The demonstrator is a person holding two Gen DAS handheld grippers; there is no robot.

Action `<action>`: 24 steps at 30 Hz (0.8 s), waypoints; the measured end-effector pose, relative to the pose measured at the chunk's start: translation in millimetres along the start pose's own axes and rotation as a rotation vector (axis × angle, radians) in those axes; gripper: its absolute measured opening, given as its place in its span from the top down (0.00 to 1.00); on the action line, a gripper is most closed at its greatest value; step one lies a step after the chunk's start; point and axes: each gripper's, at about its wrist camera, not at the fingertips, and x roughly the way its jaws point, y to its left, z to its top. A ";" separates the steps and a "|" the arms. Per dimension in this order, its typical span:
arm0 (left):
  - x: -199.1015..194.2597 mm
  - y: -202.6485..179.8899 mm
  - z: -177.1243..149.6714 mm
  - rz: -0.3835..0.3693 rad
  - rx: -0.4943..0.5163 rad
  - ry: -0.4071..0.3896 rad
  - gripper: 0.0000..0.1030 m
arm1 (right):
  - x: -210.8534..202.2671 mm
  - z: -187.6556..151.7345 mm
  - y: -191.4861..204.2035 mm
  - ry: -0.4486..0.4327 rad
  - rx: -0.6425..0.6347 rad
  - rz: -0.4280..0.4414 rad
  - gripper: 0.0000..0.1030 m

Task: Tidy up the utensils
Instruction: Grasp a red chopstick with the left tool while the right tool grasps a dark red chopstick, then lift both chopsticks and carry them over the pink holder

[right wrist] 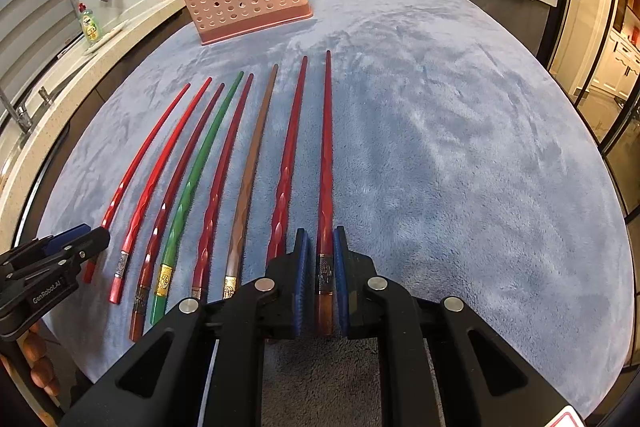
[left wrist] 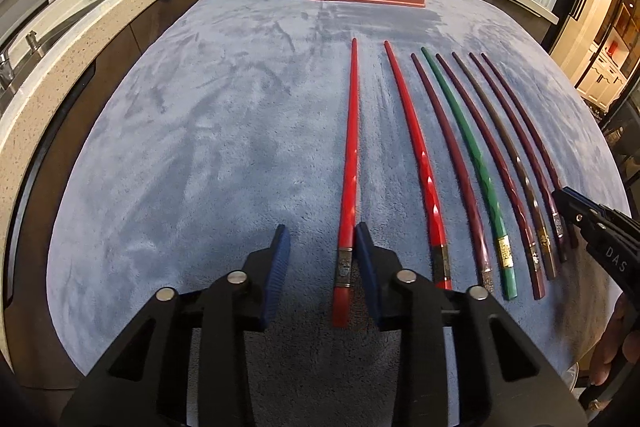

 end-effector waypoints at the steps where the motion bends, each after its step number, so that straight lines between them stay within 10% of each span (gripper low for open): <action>1: -0.3 -0.1 0.1 -0.003 0.002 0.001 0.78 | 0.1 -0.2 -0.1 0.000 -0.001 0.000 0.89; 24: -18.5 -2.2 13.7 -0.020 0.004 0.024 0.93 | -40.4 21.8 -4.0 -0.080 0.016 0.014 0.93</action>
